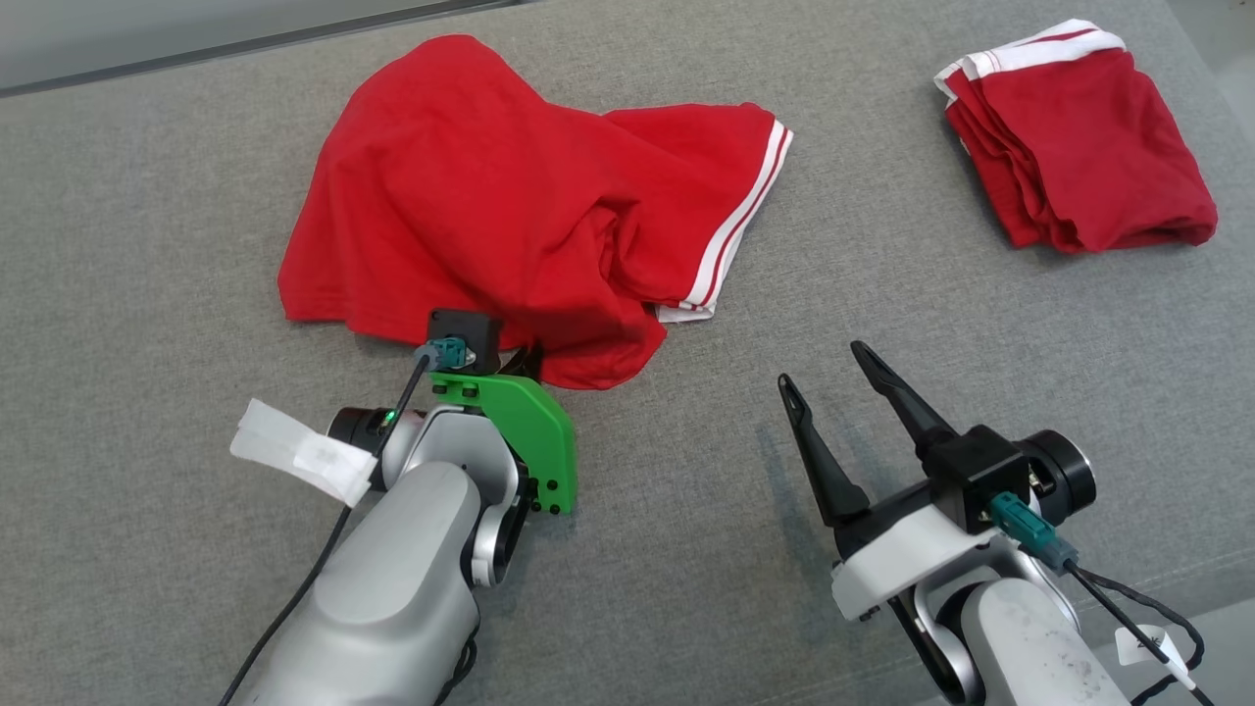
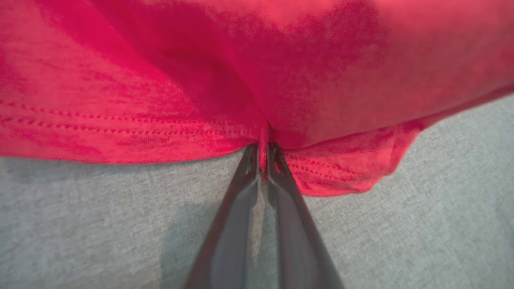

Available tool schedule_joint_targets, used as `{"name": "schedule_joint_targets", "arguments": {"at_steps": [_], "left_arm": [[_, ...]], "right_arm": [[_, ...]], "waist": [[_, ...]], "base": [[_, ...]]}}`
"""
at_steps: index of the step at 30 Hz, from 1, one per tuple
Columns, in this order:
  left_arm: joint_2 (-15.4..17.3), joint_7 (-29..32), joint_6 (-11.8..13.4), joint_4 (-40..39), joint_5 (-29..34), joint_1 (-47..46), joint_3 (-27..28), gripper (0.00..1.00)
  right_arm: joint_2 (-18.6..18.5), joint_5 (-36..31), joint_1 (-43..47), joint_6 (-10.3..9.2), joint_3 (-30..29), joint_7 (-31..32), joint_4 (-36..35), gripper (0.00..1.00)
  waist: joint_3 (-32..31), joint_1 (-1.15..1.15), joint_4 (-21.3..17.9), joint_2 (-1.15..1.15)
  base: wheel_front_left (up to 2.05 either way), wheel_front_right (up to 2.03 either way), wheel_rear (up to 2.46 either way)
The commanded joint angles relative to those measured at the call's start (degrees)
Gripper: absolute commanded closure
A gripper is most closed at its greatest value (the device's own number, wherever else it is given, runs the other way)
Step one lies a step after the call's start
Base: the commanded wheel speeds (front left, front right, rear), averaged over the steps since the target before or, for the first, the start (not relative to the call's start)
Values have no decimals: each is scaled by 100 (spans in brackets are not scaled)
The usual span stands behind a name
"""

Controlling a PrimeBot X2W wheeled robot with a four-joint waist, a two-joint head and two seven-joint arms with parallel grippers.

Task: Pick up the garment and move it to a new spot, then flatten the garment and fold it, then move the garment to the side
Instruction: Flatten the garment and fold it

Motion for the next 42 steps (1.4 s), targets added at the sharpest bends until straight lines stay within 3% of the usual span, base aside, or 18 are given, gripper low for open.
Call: {"name": "schedule_joint_targets", "arguments": {"at_steps": [1, 8, 17, 25, 26, 33, 42], "left_arm": [[34, 20, -25, 93, 57, 53, -72, 100], [161, -414, 38, -407, 103, 47, 37, 100], [917, -519, 621, -2312, 87, 348, 583, 100], [1855, -95, 1379, -4372, 342, 687, 1133, 100], [1855, -95, 1379, -4372, 342, 687, 1133, 100], [2548, 636, 2106, -5950, 593, 1142, 1471, 100], [2983, 1482, 2325, -7312, 928, 1275, 1132, 100]], "right_arm": [[6, -18, -46, -9, -23, -47, 15, 0], [21, -52, -39, -9, -93, -55, 31, 0], [23, -83, 101, -9, -148, 9, 6, 0], [28, -73, 160, -9, -182, 59, -33, 0], [28, -73, 160, -9, -182, 59, -33, 0], [-16, -83, 262, -9, -252, 94, -88, 0], [-75, -57, 362, -9, -305, 132, -170, 0]], "waist": [[4, 0, 26, 0], [-67, 0, 272, 0], [-299, 0, 650, 0], [-466, 0, 801, 0], [-466, 0, 801, 0], [-593, 0, 814, 0], [-648, 0, 777, 0]], "base": [[0, 0, 0], [0, 0, 0], [0, 0, 0], [0, 0, 0], [0, 0, 0], [0, 0, 0], [0, 0, 0]]}}
